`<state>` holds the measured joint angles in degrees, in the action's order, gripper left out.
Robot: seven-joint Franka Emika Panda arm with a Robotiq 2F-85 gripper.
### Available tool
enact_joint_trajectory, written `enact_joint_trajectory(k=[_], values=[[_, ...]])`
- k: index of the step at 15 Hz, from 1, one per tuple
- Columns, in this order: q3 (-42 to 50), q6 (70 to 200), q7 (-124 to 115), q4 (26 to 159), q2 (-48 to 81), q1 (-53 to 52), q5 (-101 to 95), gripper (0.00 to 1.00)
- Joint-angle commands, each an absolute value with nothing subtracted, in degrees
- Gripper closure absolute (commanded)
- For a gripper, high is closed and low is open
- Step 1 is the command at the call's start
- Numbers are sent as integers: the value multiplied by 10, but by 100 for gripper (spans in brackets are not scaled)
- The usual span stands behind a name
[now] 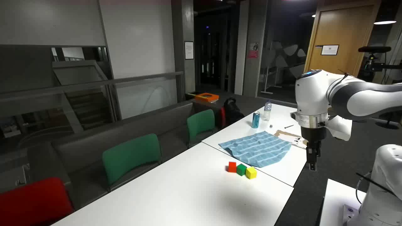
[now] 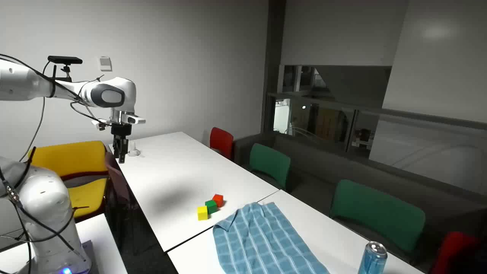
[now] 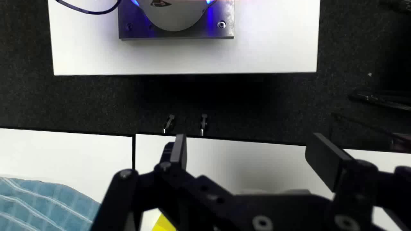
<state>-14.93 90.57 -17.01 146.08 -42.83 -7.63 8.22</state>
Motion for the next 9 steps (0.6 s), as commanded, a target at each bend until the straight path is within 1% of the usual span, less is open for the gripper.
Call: enact_joint_trajectory(k=[1, 5, 9], values=[[-149, 905, -170, 1460, -428, -76, 82, 0], [-144, 911, -162, 1456, -425, -72, 73, 0], [-146, 959, -132, 1441, -407, -55, -29, 0]])
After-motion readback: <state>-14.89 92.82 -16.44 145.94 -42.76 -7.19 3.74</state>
